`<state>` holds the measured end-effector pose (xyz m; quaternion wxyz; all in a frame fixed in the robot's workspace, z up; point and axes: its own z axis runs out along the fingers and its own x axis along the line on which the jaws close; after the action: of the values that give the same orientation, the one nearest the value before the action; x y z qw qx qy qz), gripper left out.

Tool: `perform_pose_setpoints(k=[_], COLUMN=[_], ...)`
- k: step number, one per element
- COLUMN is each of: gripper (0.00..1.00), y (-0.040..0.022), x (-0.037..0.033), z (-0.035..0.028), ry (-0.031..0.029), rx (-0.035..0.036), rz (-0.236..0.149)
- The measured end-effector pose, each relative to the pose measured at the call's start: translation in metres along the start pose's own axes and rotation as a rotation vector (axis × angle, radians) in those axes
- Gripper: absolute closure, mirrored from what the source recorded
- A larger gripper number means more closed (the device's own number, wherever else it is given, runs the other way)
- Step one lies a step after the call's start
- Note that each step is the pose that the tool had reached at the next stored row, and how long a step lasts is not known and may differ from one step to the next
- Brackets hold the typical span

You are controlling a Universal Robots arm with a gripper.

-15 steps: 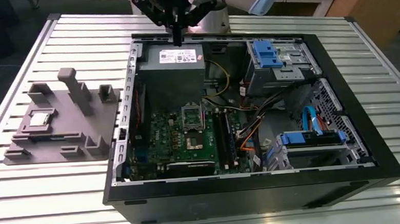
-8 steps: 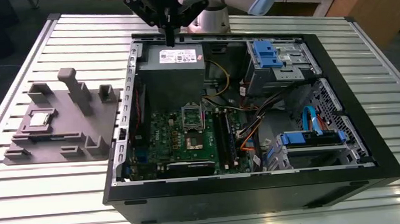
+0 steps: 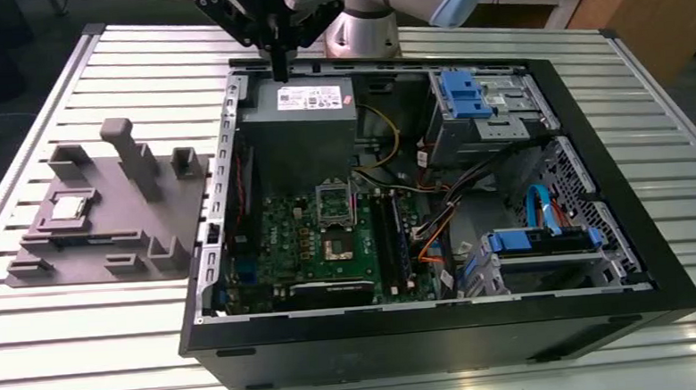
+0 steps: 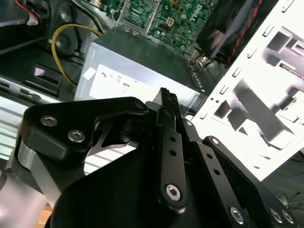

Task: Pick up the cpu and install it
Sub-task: 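Reach for the cpu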

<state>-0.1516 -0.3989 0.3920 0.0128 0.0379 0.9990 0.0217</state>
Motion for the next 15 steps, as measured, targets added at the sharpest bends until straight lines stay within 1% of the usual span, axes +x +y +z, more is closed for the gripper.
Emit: perform_pose_setpoints(k=[3,11,15], gripper=[0.90,0.90,0.90], y=[-0.0004,-0.0016,-0.0020], x=[0.0046,0.0207,0.0251], z=[0.0003,0.0015,0.0020], ry=[0.0012,0.0042,0.0079], rx=[0.0001,0.0003,0.0005], rz=[0.000,0.000,0.000])
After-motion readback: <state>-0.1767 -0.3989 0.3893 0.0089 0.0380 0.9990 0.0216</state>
